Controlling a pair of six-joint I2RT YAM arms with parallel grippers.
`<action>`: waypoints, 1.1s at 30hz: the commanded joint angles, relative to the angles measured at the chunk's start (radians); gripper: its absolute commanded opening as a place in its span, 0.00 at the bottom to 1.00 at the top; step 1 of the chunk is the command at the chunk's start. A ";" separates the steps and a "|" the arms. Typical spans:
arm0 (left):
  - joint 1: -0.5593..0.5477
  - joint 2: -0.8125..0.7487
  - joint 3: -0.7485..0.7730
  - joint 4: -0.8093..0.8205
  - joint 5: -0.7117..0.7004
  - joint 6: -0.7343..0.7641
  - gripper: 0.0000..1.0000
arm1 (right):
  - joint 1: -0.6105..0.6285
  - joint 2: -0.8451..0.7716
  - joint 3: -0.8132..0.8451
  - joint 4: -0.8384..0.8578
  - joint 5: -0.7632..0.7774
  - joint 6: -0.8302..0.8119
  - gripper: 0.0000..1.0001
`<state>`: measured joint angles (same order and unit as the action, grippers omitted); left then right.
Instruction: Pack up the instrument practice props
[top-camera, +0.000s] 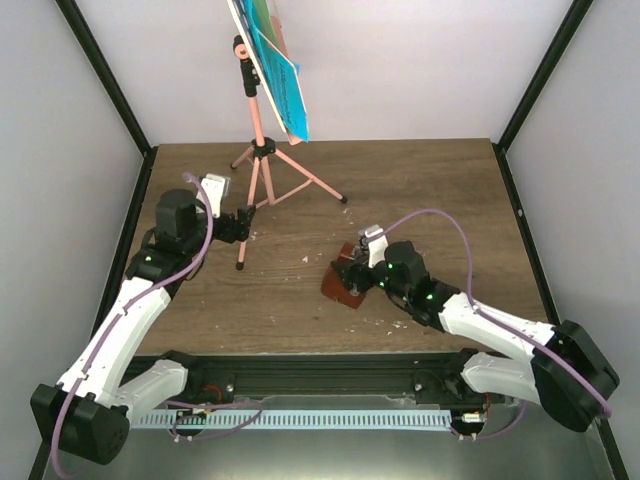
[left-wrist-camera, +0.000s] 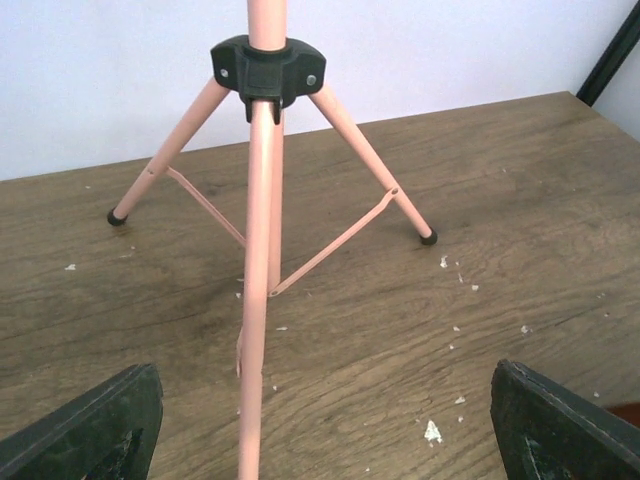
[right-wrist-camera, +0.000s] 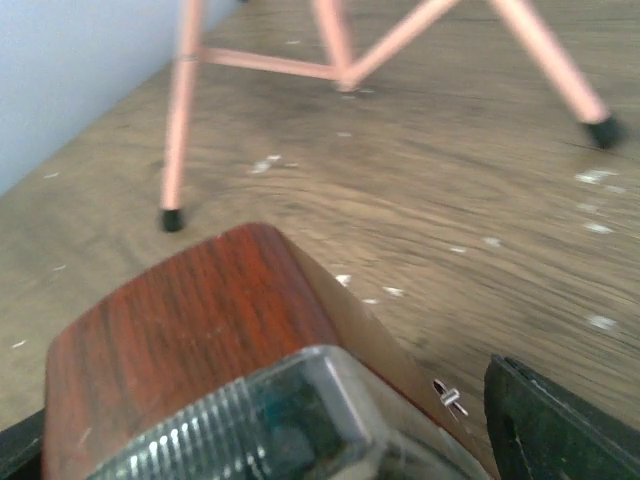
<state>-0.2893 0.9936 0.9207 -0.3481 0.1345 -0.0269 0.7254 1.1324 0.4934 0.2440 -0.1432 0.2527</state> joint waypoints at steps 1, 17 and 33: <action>0.003 -0.025 -0.006 -0.005 -0.044 -0.011 0.91 | -0.008 -0.044 0.008 -0.167 0.378 0.124 0.88; 0.002 -0.035 -0.003 -0.016 0.008 -0.022 0.91 | -0.339 0.019 0.001 -0.130 0.498 0.206 0.90; 0.001 -0.053 -0.011 -0.019 -0.012 -0.013 0.91 | -0.441 0.041 0.080 -0.134 0.445 0.160 1.00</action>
<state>-0.2893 0.9520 0.9195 -0.3691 0.1318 -0.0448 0.2943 1.2068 0.5213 0.1402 0.3161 0.4442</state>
